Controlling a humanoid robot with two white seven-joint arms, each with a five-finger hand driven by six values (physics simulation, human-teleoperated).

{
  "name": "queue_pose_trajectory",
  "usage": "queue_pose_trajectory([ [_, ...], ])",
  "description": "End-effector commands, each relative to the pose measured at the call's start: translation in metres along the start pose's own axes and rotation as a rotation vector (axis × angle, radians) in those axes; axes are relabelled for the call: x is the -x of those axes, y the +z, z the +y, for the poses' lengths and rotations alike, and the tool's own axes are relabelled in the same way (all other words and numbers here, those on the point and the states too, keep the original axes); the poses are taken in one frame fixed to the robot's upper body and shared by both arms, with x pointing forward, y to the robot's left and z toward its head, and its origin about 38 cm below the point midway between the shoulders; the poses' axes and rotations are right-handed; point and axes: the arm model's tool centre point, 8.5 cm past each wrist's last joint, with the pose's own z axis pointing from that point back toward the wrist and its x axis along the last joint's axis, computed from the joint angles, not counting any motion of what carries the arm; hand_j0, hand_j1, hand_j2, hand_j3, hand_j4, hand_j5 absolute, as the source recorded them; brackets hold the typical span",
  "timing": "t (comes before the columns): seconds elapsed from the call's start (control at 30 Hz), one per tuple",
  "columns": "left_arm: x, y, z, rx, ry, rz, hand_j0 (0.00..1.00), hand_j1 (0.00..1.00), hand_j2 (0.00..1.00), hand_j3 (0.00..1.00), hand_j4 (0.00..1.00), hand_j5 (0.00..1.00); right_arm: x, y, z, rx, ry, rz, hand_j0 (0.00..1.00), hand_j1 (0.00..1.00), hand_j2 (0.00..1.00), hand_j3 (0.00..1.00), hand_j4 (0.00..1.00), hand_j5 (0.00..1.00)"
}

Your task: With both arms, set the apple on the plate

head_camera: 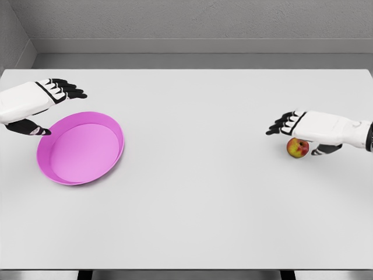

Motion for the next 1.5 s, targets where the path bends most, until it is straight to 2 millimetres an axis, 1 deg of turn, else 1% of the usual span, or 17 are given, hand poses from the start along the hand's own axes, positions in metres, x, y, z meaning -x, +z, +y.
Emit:
queue_pose_trajectory([
  [0.0, 0.0, 0.0, 0.0, -0.002, 0.004, 0.0, 1.0, 1.0, 1.0, 1.0, 1.0, 1.0, 0.001, -0.004, 0.006, -0.016, -0.003, 0.006, 1.0, 1.0, 1.0, 1.0, 1.0, 1.0],
  [0.1, 0.001, 0.001, 0.001, -0.002, 0.004, 0.005, 1.0, 1.0, 1.0, 1.0, 1.0, 1.0, 0.001, -0.006, 0.009, -0.022, -0.004, 0.003, 1.0, 1.0, 1.0, 1.0, 1.0, 1.0],
  [0.17, 0.001, 0.002, 0.0, 0.0, 0.004, 0.004, 1.0, 1.0, 1.0, 1.0, 1.0, 1.0, 0.005, -0.006, 0.013, -0.029, -0.01, 0.016, 1.0, 1.0, 1.0, 1.0, 1.0, 1.0],
  [0.27, -0.001, 0.001, 0.0, 0.001, 0.003, -0.001, 1.0, 1.0, 1.0, 1.0, 1.0, 1.0, 0.003, -0.013, 0.015, -0.034, -0.002, 0.013, 1.0, 1.0, 1.0, 1.0, 1.0, 1.0],
  [0.37, -0.001, 0.001, 0.0, 0.002, 0.004, -0.001, 1.0, 1.0, 1.0, 1.0, 1.0, 1.0, 0.009, -0.014, 0.02, -0.043, -0.015, 0.031, 1.0, 1.0, 1.0, 1.0, 1.0, 1.0],
  [0.43, -0.001, 0.001, 0.0, 0.0, 0.004, -0.001, 1.0, 1.0, 1.0, 1.0, 1.0, 1.0, 0.011, -0.018, 0.023, -0.052, -0.009, 0.038, 1.0, 1.0, 1.0, 1.0, 1.0, 1.0],
  [0.6, -0.001, 0.001, 0.0, -0.001, 0.003, -0.001, 1.0, 1.0, 1.0, 1.0, 1.0, 1.0, 0.01, -0.02, 0.026, -0.06, -0.012, 0.035, 1.0, 1.0, 1.0, 1.0, 1.0, 1.0],
  [0.83, -0.001, 0.001, 0.0, -0.001, 0.004, -0.001, 1.0, 1.0, 1.0, 1.0, 1.0, 1.0, 0.014, -0.019, 0.03, -0.082, 0.002, 0.05, 0.88, 0.88, 0.88, 0.88, 0.88, 0.88],
  [0.93, -0.001, 0.0, 0.0, -0.002, 0.004, -0.002, 1.0, 1.0, 1.0, 1.0, 1.0, 1.0, 0.014, -0.018, 0.03, -0.082, 0.002, 0.052, 0.86, 0.86, 0.86, 0.86, 0.86, 0.86],
  [0.97, -0.001, 0.001, 0.0, 0.0, 0.004, -0.001, 1.0, 1.0, 1.0, 1.0, 1.0, 1.0, 0.014, -0.018, 0.03, -0.082, 0.002, 0.052, 0.83, 0.83, 0.83, 0.83, 0.83, 0.83],
  [1.07, -0.002, 0.0, 0.0, -0.001, 0.003, -0.005, 1.0, 1.0, 1.0, 1.0, 1.0, 1.0, 0.013, -0.019, 0.029, -0.081, 0.006, 0.049, 0.82, 0.82, 0.82, 0.82, 0.82, 0.82],
  [1.1, -0.005, -0.001, 0.002, -0.006, -0.002, -0.015, 1.0, 1.0, 1.0, 1.0, 1.0, 1.0, 0.014, -0.018, 0.029, -0.082, 0.008, 0.051, 0.79, 0.79, 0.79, 0.79, 0.79, 0.79],
  [1.13, -0.006, -0.002, 0.002, -0.006, -0.003, -0.018, 1.0, 1.0, 1.0, 1.0, 1.0, 1.0, 0.014, -0.018, 0.029, -0.081, 0.007, 0.05, 0.79, 0.79, 0.79, 0.79, 0.79, 0.79],
  [1.2, -0.006, -0.002, 0.002, -0.006, -0.003, -0.018, 1.0, 1.0, 1.0, 1.0, 1.0, 1.0, 0.014, -0.018, 0.028, -0.082, 0.009, 0.052, 0.76, 0.76, 0.76, 0.76, 0.76, 0.76],
  [1.27, -0.006, -0.002, 0.003, -0.007, -0.003, -0.019, 1.0, 1.0, 1.0, 1.0, 1.0, 1.0, 0.015, -0.017, 0.028, -0.084, 0.011, 0.054, 0.75, 0.75, 0.75, 0.75, 0.75, 0.75],
  [1.4, -0.006, -0.002, 0.003, -0.007, -0.004, -0.018, 1.0, 1.0, 1.0, 1.0, 1.0, 1.0, 0.014, -0.017, 0.028, -0.084, 0.013, 0.053, 0.68, 0.68, 0.68, 0.68, 0.68, 0.68],
  [1.47, -0.006, -0.002, 0.003, -0.006, -0.005, -0.019, 1.0, 1.0, 1.0, 1.0, 1.0, 1.0, 0.014, -0.017, 0.028, -0.083, 0.014, 0.052, 0.67, 0.67, 0.67, 0.67, 0.67, 0.67],
])
